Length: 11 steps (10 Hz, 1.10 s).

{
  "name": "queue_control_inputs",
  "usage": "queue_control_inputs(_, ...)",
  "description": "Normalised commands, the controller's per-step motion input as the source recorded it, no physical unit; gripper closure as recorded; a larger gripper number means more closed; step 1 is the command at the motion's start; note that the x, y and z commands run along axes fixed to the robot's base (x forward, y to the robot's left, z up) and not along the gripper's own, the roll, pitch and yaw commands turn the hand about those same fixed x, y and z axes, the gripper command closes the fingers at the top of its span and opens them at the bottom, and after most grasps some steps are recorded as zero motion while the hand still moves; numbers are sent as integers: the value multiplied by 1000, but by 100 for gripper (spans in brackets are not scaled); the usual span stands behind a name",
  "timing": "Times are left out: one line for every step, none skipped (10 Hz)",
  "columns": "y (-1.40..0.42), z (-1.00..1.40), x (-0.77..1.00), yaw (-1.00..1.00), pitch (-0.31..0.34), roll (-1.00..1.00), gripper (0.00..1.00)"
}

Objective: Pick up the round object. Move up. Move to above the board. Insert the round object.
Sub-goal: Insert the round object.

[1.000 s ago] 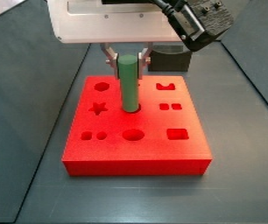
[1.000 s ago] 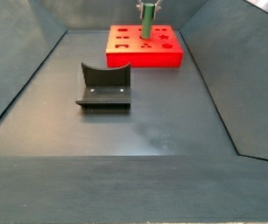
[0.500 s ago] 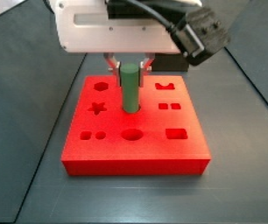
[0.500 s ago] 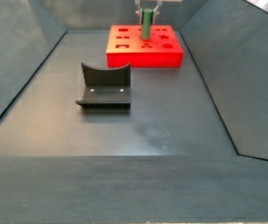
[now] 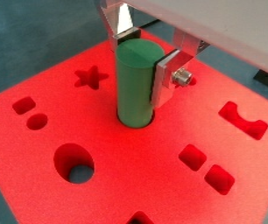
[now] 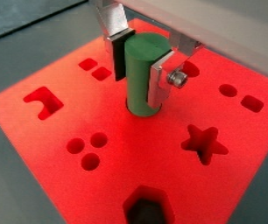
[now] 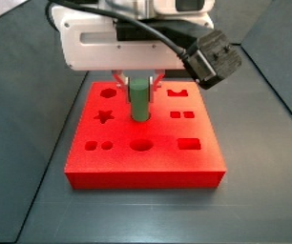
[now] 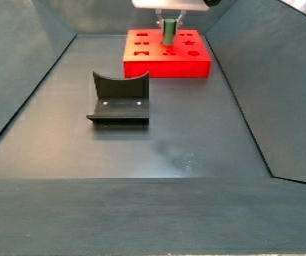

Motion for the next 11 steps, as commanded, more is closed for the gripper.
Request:
queue_control_inputs(0, -951, -49, 86, -159, 0, 100)
queue_control_inputs(0, -951, -49, 83, -160, 0, 100)
queue_control_inputs(0, -949, -49, 80, -161, 13, 100)
queue_control_inputs(0, -931, -37, 63, -167, 24, 100)
queue_control_inputs(0, -840, 0, 57, -193, 0, 100)
queue_control_inputs(0, -754, 0, 49, -174, 0, 100)
queue_control_inputs(0, -126, 0, 0, -121, -39, 100)
queue_control_inputs(0, 0, 0, 0, -1, -9, 100)
queue_control_inputs(0, 0, 0, 0, 0, 23, 100)
queue_control_inputs(0, 0, 0, 0, 0, 4, 100)
queue_control_inputs(0, 0, 0, 0, 0, 0, 100)
